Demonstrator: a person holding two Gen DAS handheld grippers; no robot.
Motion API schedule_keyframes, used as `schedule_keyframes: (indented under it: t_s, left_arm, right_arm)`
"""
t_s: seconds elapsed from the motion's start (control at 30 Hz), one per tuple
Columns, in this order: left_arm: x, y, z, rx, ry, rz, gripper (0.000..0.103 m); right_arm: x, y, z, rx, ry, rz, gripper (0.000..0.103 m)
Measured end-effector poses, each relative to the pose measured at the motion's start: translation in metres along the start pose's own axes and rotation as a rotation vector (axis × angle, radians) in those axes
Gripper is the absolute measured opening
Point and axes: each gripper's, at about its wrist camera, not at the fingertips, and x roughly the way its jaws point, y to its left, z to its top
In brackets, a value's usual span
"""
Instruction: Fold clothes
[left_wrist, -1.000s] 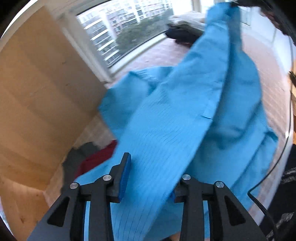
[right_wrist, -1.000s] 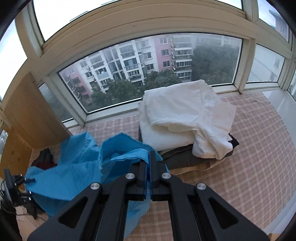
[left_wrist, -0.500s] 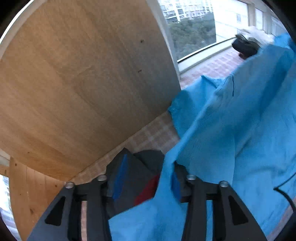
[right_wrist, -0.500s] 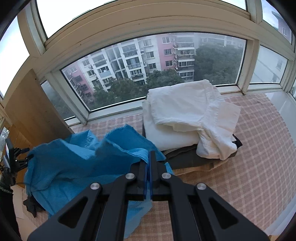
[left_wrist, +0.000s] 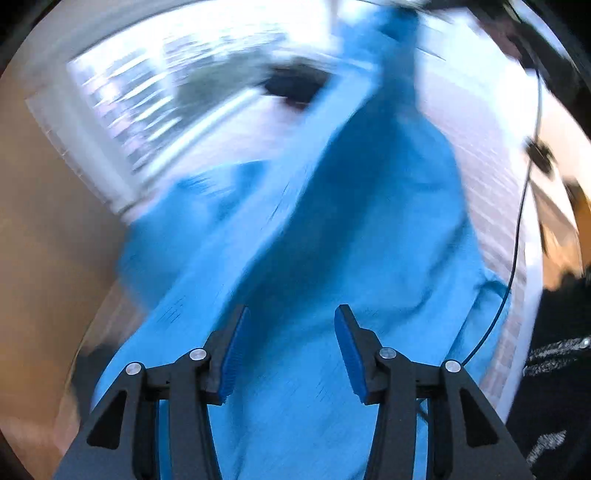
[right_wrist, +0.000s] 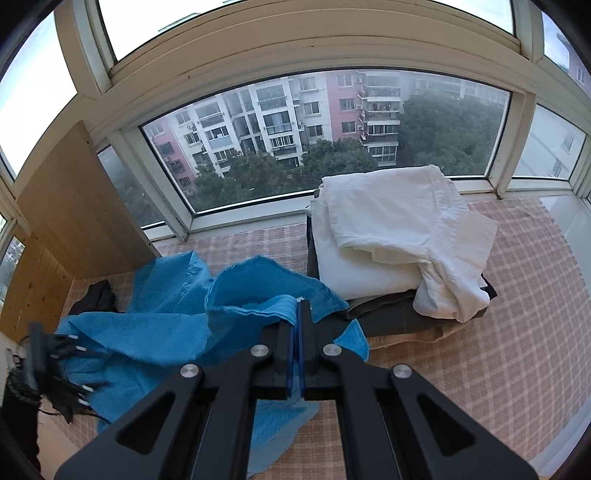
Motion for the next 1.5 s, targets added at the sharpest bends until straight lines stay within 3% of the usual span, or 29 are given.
schedule_keyframes:
  t_s: [0.1, 0.2, 0.3, 0.37, 0.47, 0.63, 0.73, 0.87, 0.93, 1.07, 1.27, 1.47, 1.5]
  left_arm:
    - [0.054, -0.014, 0.027, 0.097, 0.072, -0.066, 0.045]
    - [0.081, -0.02, 0.041, 0.105, 0.124, -0.141, 0.042]
    - [0.078, -0.033, 0.046, 0.168, 0.051, -0.115, 0.046]
    - [0.085, -0.027, 0.05, 0.151, 0.048, -0.074, 0.046]
    - [0.09, -0.017, 0.059, 0.024, 0.111, -0.176, 0.043]
    - [0.053, -0.07, 0.078, 0.182, -0.041, -0.245, 0.048]
    - [0.085, -0.056, 0.094, 0.158, -0.015, -0.206, 0.048]
    - [0.12, -0.012, 0.104, 0.058, 0.024, -0.06, 0.048]
    - [0.122, 0.011, 0.101, 0.053, 0.04, 0.03, 0.048]
    - [0.116, 0.048, 0.089, 0.07, 0.09, 0.085, 0.049]
    - [0.114, 0.08, 0.077, 0.033, 0.146, -0.052, 0.053]
    - [0.104, 0.057, 0.093, 0.103, 0.051, -0.173, 0.054]
    - [0.11, 0.055, 0.096, 0.124, 0.064, -0.155, 0.054]
  right_arm:
    - [-0.002, -0.001, 0.004, -0.006, -0.009, -0.014, 0.001]
    - [-0.001, -0.007, 0.014, -0.004, -0.027, -0.038, 0.001]
    - [0.002, -0.011, 0.023, -0.007, -0.037, -0.05, 0.001]
    - [0.004, -0.012, 0.026, -0.01, -0.035, -0.048, 0.001]
    - [0.009, -0.012, 0.028, -0.032, -0.027, -0.062, 0.001]
    - [0.014, -0.013, 0.026, -0.039, -0.017, -0.048, 0.001]
    - [0.011, -0.013, 0.026, -0.04, -0.022, -0.032, 0.001]
    - [0.003, -0.013, 0.026, -0.048, -0.031, -0.025, 0.001]
    - [0.001, -0.013, 0.026, -0.049, -0.034, -0.027, 0.001]
    - [0.001, -0.012, 0.026, -0.058, -0.033, -0.024, 0.001]
    - [0.004, -0.008, 0.028, -0.068, -0.027, -0.036, 0.001]
    - [0.008, -0.008, 0.029, -0.063, -0.018, -0.038, 0.001]
    - [0.008, -0.007, 0.029, -0.065, -0.017, -0.037, 0.001]
